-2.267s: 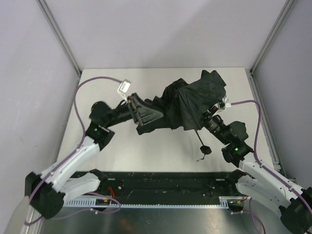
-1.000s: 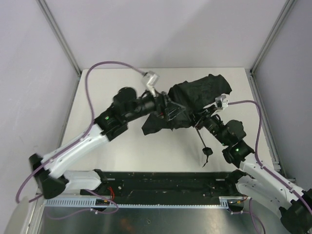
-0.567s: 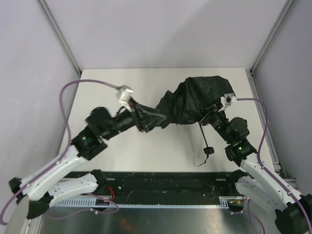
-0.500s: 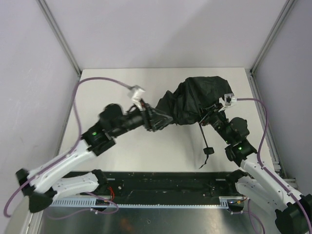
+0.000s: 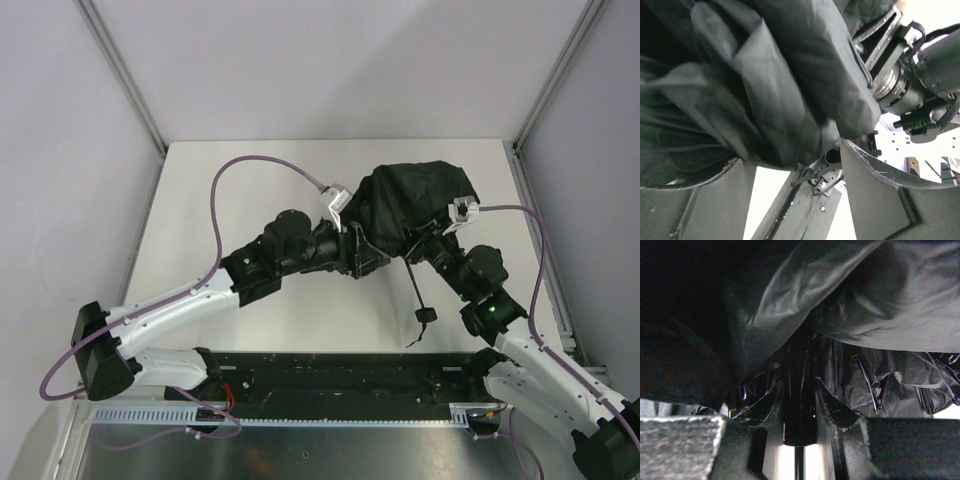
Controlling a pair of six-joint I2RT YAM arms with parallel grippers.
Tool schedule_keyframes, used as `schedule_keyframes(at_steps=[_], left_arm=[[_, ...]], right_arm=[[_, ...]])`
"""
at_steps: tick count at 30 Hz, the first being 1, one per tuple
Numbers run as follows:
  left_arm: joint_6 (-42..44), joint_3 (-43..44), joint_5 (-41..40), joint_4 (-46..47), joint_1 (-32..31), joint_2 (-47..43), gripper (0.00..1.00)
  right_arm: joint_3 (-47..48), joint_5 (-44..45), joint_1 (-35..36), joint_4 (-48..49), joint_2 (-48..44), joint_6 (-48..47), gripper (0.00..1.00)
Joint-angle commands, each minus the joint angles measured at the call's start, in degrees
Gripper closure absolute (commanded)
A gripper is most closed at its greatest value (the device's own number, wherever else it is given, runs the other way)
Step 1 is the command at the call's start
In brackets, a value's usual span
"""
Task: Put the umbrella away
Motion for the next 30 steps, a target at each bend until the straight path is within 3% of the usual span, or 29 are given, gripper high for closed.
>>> schedule_keyframes(at_steps=[1, 4, 8, 10, 12, 15, 17, 20, 24, 26, 30], left_arm=[[0.22, 3.47, -1.11, 4.49, -0.22, 1.99, 0.25], [0.32, 4.40, -1.59, 4.68, -0.22, 2.60, 0.21], [-0.24, 3.88, -1.96, 4.60, -0.15, 1.54, 0.38], [-1.01, 2.87, -1.50, 4.59, -0.14, 0.37, 0.40], [-1.86, 1.76, -0.73, 4.58, -0.13, -1.20, 0.34], [-3.44, -0.27, 0.58, 4.67, -0.13, -4.20, 0.15], [-3.85, -1.40, 1.33, 4.91, -0.13, -6.40, 0.10], [-4.03, -2.65, 1.62, 5.08, -0.20, -8.70, 0.17], [-4.60, -2.37, 1.17, 5.11, -0.14, -7.93, 0.35], [-4.87, -1.68, 1.98, 5.17, -0.13, -6.28, 0.36], [-5.14, -0.56, 3.26, 5.19, -0.09, -2.75, 0.27]], right_arm=[[2.78, 2.84, 1.33, 2.99, -2.09, -2.97, 1.00], [2.78, 3.53, 1.83, 2.28, -2.48, -3.97, 1.00], [3.07, 4.64, 2.41, 0.75, -3.17, -5.59, 1.00], [3.47, 4.87, 2.45, -0.29, -3.38, -6.44, 1.00], [3.68, 5.72, 2.58, -1.01, -3.72, -7.11, 1.00], [3.74, 6.44, 2.61, -1.31, -4.05, -7.62, 1.00], [3.79, 6.53, 2.57, -1.31, -4.04, -7.76, 1.00], [3.83, 6.51, 2.60, -1.12, -3.89, -7.60, 1.00], [3.83, 6.23, 2.91, -0.44, -3.61, -7.14, 1.00], [3.84, 6.44, 3.17, -0.19, -3.58, -7.07, 1.00], [3.88, 6.48, 3.43, 0.12, -3.90, -7.00, 1.00]])
